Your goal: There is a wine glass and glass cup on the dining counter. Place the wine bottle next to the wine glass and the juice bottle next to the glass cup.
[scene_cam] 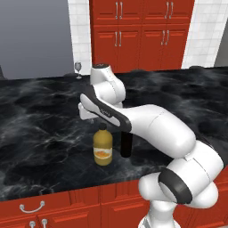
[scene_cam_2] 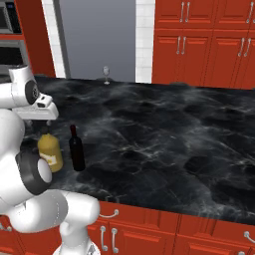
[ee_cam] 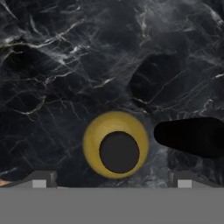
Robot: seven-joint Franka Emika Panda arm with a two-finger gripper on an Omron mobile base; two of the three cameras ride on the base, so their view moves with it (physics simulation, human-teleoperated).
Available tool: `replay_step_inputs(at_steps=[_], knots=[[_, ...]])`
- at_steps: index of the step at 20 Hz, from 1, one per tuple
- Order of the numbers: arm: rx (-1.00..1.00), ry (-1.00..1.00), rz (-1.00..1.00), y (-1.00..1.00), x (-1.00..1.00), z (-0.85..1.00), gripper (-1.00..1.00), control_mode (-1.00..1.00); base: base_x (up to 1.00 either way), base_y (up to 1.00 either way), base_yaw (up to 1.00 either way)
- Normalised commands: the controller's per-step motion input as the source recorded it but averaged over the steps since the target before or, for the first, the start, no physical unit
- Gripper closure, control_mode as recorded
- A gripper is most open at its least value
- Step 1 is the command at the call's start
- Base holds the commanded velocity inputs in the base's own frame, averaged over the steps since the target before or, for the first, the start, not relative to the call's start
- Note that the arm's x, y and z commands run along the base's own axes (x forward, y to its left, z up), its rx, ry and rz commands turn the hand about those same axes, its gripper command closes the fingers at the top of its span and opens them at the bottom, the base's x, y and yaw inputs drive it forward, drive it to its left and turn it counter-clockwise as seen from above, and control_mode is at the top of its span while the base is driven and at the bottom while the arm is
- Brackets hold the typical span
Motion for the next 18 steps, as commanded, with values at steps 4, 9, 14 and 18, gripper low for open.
replay_step_inputs(at_steps=[4,9,14,18], knots=[[0.0,0.0,0.0,-0.1,-0.05,-0.08,-1.0,-1.0,0.0,0.0,0.0],[0.0,0.0,0.0,-0.06,0.01,-0.17,-1.0,-1.0,0.0,0.0,0.0],[0.03,0.0,0.0,0.0,0.07,-0.18,-1.0,-1.0,0.0,0.0,0.0],[0.05,0.0,0.0,0.0,0.03,-0.13,-1.0,-1.0,0.0,0.0,0.0]])
